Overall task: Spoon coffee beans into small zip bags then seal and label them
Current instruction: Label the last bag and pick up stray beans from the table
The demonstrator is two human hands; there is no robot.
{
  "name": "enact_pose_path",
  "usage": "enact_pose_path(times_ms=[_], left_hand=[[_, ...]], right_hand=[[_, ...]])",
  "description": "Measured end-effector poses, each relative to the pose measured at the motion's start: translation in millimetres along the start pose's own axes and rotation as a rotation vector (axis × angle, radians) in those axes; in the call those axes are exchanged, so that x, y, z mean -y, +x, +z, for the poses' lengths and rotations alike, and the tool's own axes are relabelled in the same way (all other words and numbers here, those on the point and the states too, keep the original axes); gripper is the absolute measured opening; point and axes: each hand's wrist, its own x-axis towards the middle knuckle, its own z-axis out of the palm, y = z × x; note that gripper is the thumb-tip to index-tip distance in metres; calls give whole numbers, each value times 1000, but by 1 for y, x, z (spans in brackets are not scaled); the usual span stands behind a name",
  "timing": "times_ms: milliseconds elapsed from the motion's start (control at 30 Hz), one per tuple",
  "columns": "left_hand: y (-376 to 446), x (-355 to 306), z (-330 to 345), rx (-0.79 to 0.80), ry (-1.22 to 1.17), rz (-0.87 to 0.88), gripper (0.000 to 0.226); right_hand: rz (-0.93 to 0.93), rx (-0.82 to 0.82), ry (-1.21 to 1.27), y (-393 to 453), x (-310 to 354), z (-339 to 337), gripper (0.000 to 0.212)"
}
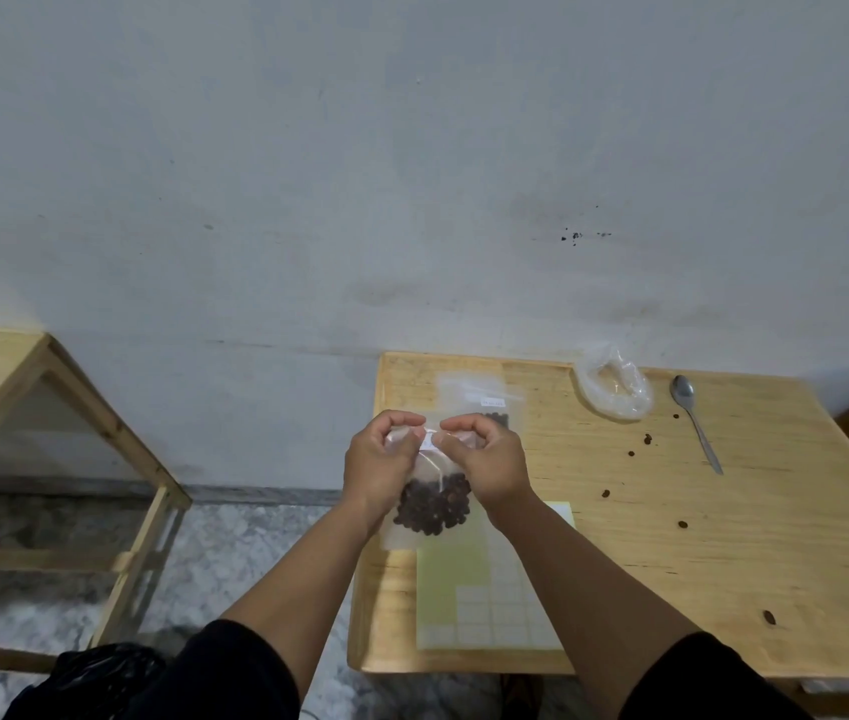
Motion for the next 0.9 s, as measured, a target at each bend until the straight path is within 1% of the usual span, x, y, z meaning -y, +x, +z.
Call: enact_pose_path(times_ms=[67, 133, 233, 300, 367, 433, 533, 633, 700, 900], left_hand=[[0, 1, 1, 39, 6, 10, 14], [1, 1, 3, 67, 18, 19, 19], [6, 1, 7, 86, 36, 25, 26], [11, 1, 9, 54, 34, 18, 29], [17, 1, 11, -11, 6, 3, 30], [24, 2, 12, -47, -14, -9, 29], [29, 5, 22, -20, -16, -24, 24], [32, 11, 39, 25, 14, -31, 29], [36, 12, 50, 38, 81, -31, 30], [58, 11, 80, 4, 236, -53, 25]], right_hand=[[19, -41, -5, 2, -3, -3, 5], [41, -72, -4, 5, -5, -5, 9], [56, -73, 16, 5, -8, -8, 12], [50, -45, 35, 4, -9, -12, 8], [54, 23, 65, 3, -11, -17, 14], [73, 49, 63, 4, -15, -21, 18], [105, -22, 41, 13, -20, -27, 17], [152, -142, -5, 29, -23, -35, 18], [177, -189, -25, 41, -25, -41, 17], [193, -183, -185, 79, -32, -59, 10]])
